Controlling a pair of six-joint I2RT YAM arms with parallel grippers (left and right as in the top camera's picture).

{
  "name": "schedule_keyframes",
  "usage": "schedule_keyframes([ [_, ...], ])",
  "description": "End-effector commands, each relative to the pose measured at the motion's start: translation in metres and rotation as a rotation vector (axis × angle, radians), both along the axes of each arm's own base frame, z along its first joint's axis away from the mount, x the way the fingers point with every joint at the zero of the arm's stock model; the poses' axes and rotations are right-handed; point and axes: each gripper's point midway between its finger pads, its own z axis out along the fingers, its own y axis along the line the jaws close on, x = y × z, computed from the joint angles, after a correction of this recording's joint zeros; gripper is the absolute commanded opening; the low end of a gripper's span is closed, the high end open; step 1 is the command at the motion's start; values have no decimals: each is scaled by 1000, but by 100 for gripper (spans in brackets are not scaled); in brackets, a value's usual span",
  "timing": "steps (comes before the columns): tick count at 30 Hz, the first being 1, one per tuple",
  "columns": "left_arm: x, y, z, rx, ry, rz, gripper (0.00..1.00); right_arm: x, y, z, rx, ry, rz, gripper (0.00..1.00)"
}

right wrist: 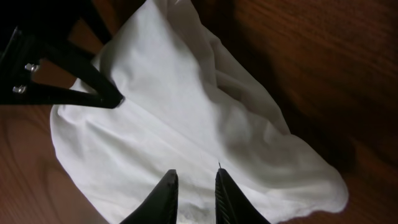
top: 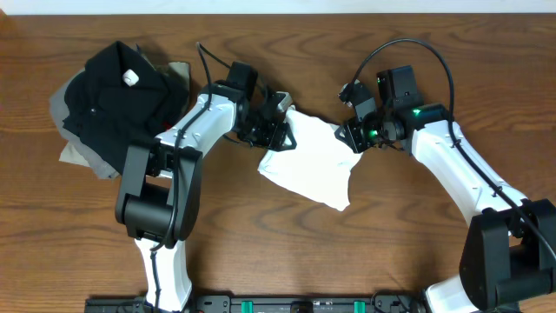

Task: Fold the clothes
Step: 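Grasp the folded white shirt with the left gripper and carry it onto the black stack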

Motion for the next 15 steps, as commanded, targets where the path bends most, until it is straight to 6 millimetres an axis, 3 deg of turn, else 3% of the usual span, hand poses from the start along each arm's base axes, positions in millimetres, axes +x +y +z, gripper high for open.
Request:
schedule_keyframes([
  [1,-9,-11,3,-114,-6,-89,36,-2,4,0,13,9,4,18],
  [3,-10,-14,8,-151,-6,-99,9,-2,4,0,13,10,4,18],
  [4,-8,-14,13,-172,-8,-95,6,-2,4,0,13,11,4,17],
  [6,-4,-11,27,-217,-18,-83,6,-3,4,0,11,15,4,17],
  [10,11,9,78,-296,-79,-28,6,-3,4,0,11,15,4,17],
  [15,35,74,153,-294,-280,113,6,-2,4,4,15,0,4,15],
])
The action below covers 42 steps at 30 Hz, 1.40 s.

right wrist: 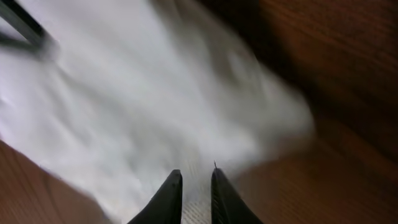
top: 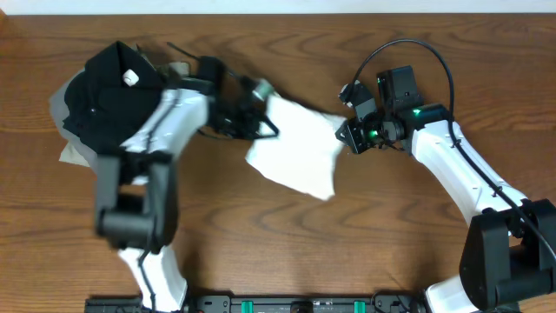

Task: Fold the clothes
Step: 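Grasp the folded white shirt with the left gripper and carry it onto the black stack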

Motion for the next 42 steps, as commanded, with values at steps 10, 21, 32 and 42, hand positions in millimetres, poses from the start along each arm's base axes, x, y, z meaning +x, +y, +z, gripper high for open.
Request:
schedule_keyframes([
  [10,40,229,151,58,-429,584,6,18,9,23,59,-92,-30,16],
  [21,17,363,28,219,-56,905,49,17,9,23,66,-87,-37,15],
  [32,-3,368,115,301,-230,964,100,19,6,60,94,-185,-42,30],
  [42,-48,249,234,484,-642,632,98,15,-34,165,146,-470,-129,73],
])
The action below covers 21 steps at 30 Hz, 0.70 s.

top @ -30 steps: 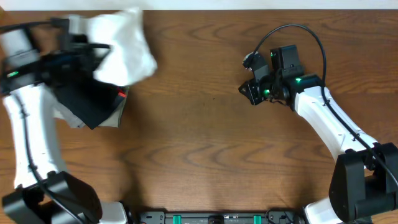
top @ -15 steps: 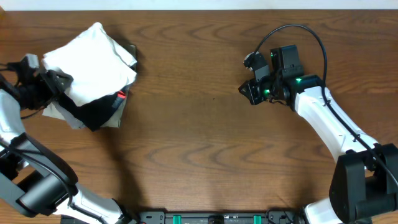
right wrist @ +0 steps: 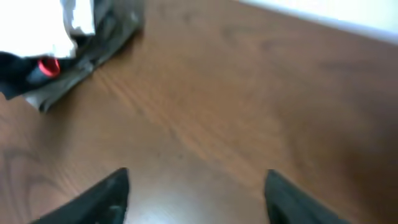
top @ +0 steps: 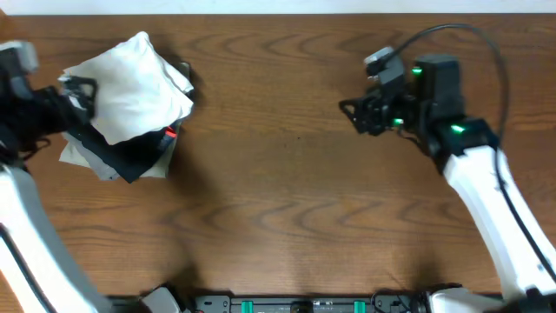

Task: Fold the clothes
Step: 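Grasp the folded white shirt with the left gripper and carry it onto the black stack, then release the shirt on the stack and retract the right arm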

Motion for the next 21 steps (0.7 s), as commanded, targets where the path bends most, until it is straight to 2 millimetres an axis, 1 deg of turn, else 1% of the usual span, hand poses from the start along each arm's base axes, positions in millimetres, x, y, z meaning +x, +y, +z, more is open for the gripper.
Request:
schedule_keyframes([
  [1,-23,-59,23,194,-70,-238,98,-8,-21,46,23,-118,-45,79],
  [2,-33,-77,25,224,-74,-296,98,-12,-27,58,27,-150,-61,89],
  [3,-44,-92,27,249,-69,-333,98,-18,-36,74,32,-194,-81,99],
  [5,-60,-111,27,295,-51,-366,98,-29,-49,97,49,-245,-127,99],
  [7,-73,-121,25,304,-19,-350,98,-42,-61,119,61,-299,-182,99],
  [8,-77,-122,24,290,4,-310,98,-49,-68,130,59,-332,-212,99],
  [10,-81,-116,18,263,56,-195,98,-60,-77,146,48,-387,-252,99],
  [13,-85,-106,7,274,121,-121,98,-76,-80,162,50,-440,-265,99],
  [17,-80,-108,2,259,139,-131,98,-92,-77,171,64,-462,-249,99],
  [21,-76,-107,-3,255,163,-134,98,-98,-77,168,62,-447,-249,99],
])
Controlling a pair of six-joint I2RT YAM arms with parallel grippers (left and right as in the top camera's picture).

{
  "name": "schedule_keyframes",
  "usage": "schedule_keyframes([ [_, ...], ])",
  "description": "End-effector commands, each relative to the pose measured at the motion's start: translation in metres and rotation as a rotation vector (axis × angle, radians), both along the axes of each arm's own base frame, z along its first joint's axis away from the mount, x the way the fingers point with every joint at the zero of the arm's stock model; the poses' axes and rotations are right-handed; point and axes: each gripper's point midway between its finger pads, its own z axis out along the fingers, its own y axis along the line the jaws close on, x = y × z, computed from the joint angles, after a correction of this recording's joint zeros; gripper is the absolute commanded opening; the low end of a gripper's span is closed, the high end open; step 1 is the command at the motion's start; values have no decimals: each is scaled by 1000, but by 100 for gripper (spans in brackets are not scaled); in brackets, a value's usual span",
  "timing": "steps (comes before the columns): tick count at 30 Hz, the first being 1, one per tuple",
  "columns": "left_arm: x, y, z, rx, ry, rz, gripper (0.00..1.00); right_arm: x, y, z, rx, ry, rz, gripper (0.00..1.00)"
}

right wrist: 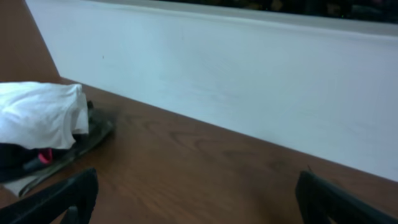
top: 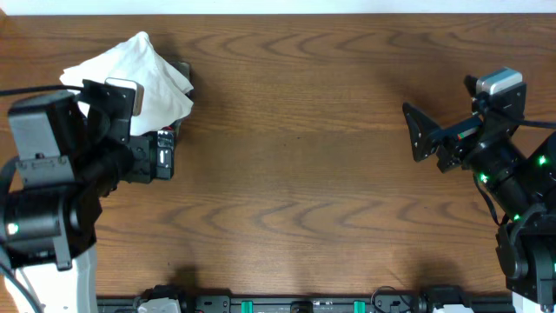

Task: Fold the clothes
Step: 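Release the shirt on the stack and retract the right arm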

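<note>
A folded white garment (top: 143, 65) lies on top of the pile of clothes at the table's far left; it also shows in the right wrist view as the white garment (right wrist: 40, 115) over dark clothes (right wrist: 37, 158). My left arm is raised near the camera and hides most of the pile. Its gripper (top: 162, 156) hangs just right of the pile, off the white garment, jaws unclear. My right gripper (top: 412, 132) is lifted at the right side, far from the clothes. It is the gripper (right wrist: 199, 208) standing wide open with nothing between its fingers (right wrist: 71, 196).
Bare wooden table (top: 295, 174) stretches between the two arms. A white wall (right wrist: 249, 93) runs along the table's far edge. A grey cloth edge (top: 180, 68) pokes out from under the white garment.
My right arm has drawn back to the right and risen, its jaws spread wider. My left arm has lifted off the pile toward the camera. The white garment stays on the pile.
Both grippers held the white garment at mid-table, the right one shut on its edge. Then it was further left. Later it lay on the pile at the far left with my left gripper beside it and the right open. Now both arms are pulled back.
</note>
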Motion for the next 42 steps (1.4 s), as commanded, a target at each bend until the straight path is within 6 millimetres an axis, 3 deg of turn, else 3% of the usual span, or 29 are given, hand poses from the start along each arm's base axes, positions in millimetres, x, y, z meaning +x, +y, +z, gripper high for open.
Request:
schedule_keyframes([
  [1,2,4,-6,1,25,33,98,-1,-4,-1,11,14,-23,99],
  [12,5,4,-10,0,42,33,98,-11,-6,-37,-2,175,-32,99],
  [16,5,4,-10,0,42,33,98,-8,-25,-34,-83,126,-124,99],
  [20,5,4,-11,0,44,33,98,-15,-46,-43,-120,75,-248,99],
  [23,5,4,-11,0,44,33,98,-19,-54,-68,-123,25,-295,99],
  [28,5,4,-11,0,44,33,98,-28,-53,-128,-115,-4,-288,99],
  [31,5,4,-11,0,43,33,98,-35,-50,-146,-108,-44,-278,99],
  [34,5,4,-11,0,43,32,98,-47,-47,-145,-95,-115,-268,99],
  [39,5,4,-11,0,44,33,98,-65,-45,-114,-48,-350,-270,99],
  [42,5,4,-11,0,43,32,98,-68,-46,-114,-30,-439,-273,99],
])
